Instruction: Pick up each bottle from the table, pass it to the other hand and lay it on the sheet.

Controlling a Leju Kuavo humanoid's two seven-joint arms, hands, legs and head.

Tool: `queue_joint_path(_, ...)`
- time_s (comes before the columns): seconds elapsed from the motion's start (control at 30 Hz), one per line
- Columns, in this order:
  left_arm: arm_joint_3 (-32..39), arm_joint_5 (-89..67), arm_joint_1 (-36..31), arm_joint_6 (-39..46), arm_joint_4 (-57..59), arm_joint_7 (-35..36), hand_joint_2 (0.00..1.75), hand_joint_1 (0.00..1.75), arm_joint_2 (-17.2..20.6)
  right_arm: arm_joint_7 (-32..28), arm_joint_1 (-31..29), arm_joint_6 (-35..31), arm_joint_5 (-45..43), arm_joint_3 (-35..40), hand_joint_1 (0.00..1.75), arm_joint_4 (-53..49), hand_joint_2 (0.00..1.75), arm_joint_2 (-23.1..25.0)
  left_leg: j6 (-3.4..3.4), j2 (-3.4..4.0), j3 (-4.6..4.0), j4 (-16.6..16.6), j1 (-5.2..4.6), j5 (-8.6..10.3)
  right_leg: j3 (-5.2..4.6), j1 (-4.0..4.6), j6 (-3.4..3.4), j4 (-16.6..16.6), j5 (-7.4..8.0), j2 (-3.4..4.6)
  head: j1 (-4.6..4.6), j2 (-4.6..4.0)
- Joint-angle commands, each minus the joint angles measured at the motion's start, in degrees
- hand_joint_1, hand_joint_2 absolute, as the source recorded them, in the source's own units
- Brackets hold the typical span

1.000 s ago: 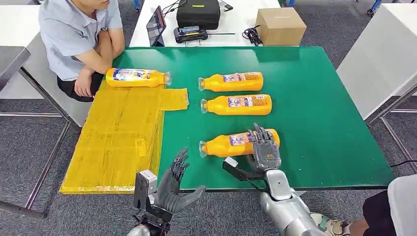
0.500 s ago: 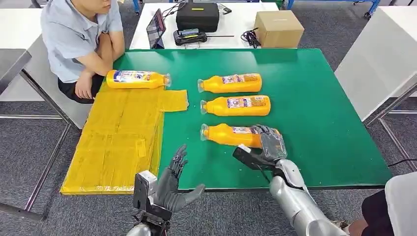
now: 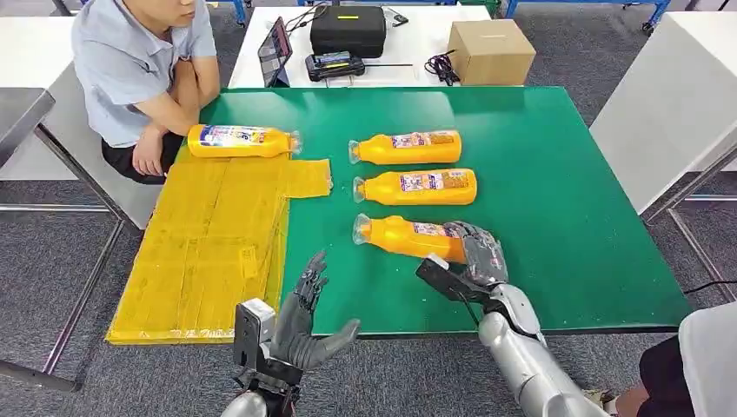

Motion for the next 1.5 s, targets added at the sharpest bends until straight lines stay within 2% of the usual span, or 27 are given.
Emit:
queue_joint_path(0.03,4.4,3.2,-4.4,8.0,9.1,-5.5,1.75,0.00,-3.1,-0.3,4.1,0.4,-5.2,0.9,1.75,-3.9,1.75,2.0,-0.11,-0.06,0.02,0.0,0.10,0.01,0.06,0.11,-0.12,-0.1,0.00,-0.08,0.02,0.00)
queue_joint_path(0.2,5.2,4.3,-4.5,9.5,9.5,-7.3,1.75,0.00,-3.5,-1.2,4.2,-0.9,-6.0,0.9,1.75,-4.2,1.75,2.4,-0.12,-0.05,-0.02,0.0,0.12,0.00,0.03,0.13,-0.14,-0.1,0.00,-0.08,0.00,0.00)
queue_joint_path(0.27,6.1,7.3,-4.6,11.7,10.0,-8.3,1.75,0.00,-3.9,-2.7,4.3,-0.1,-8.8,0.4,1.75,-5.2,1.75,2.9,-0.13,-0.05,-0.06,0.0,0.12,-0.01,0.01,0.13,-0.16,-0.1,-0.02,-0.09,0.00,0.00)
queue_joint_path(0.37,6.7,15.2,-5.7,9.2,13.9,-3.7,1.75,0.00,-3.9,-3.7,3.9,-0.3,-10.6,1.3,1.75,-7.1,1.75,3.7,-0.14,0.03,-0.07,0.0,0.12,-0.03,-0.02,0.13,-0.16,0.0,-0.01,-0.01,0.00,0.00)
queue_joint_path(0.6,4.2,21.4,-8.6,7.8,20.4,-5.8,1.75,0.00,-3.8,-7.5,4.2,-1.4,-16.8,2.2,1.75,-12.5,1.75,4.0,-0.11,-0.02,-0.31,0.0,0.06,0.02,-0.25,0.07,-0.13,0.0,-0.01,-0.06,0.00,0.00)
queue_joint_path(0.87,0.2,27.4,-11.6,-2.7,27.0,0.1,1.75,0.00,-3.7,-9.1,4.1,0.2,-20.6,4.7,1.75,-17.5,1.75,4.7,-0.07,-0.08,-0.62,0.0,0.09,0.01,-0.47,0.10,-0.13,0.0,-0.07,-0.05,0.00,0.00)
queue_joint_path(1.03,0.1,25.7,-13.7,-4.7,28.3,-5.2,1.75,0.00,-4.5,-8.9,2.9,-0.2,-21.0,6.1,1.75,-17.8,1.75,4.7,-0.04,-0.08,-0.79,0.0,0.04,0.06,-0.66,0.04,-0.10,0.1,-0.03,-0.03,-0.02,0.00)
queue_joint_path(1.23,0.9,19.6,-18.5,-1.9,31.6,-11.4,1.75,0.00,-6.8,-9.5,1.6,0.1,-21.0,8.2,1.75,-16.2,1.75,5.6,-0.03,-0.17,-0.92,0.1,0.05,0.09,-0.74,0.05,-0.08,0.1,0.00,-0.08,0.00,0.00)
queue_joint_path(1.3,0.9,19.5,-18.6,-1.8,31.5,-11.4,1.75,0.00,-6.9,-9.5,1.6,0.1,-21.0,8.2,1.75,-16.2,1.75,5.7,-0.03,-0.15,-0.90,0.1,0.05,0.08,-0.74,0.05,-0.10,0.1,-0.01,-0.05,-0.02,0.00)
queue_joint_path(1.43,1.0,13.8,-19.0,2.7,28.7,-17.3,1.75,0.00,-7.4,-9.5,0.8,1.4,-21.1,9.4,1.75,-14.9,1.75,6.4,-0.01,-0.13,-0.91,0.0,0.04,0.08,-0.73,0.05,-0.08,0.1,0.00,-0.03,0.00,0.00)
queue_joint_path(1.5,1.1,13.5,-19.1,3.0,27.9,-16.9,1.75,0.00,-7.5,-9.4,0.8,1.1,-21.0,9.5,1.75,-14.7,1.75,6.6,-0.04,-0.11,-0.90,0.1,0.07,0.04,-0.73,0.07,-0.11,0.1,-0.03,-0.01,0.00,0.00)
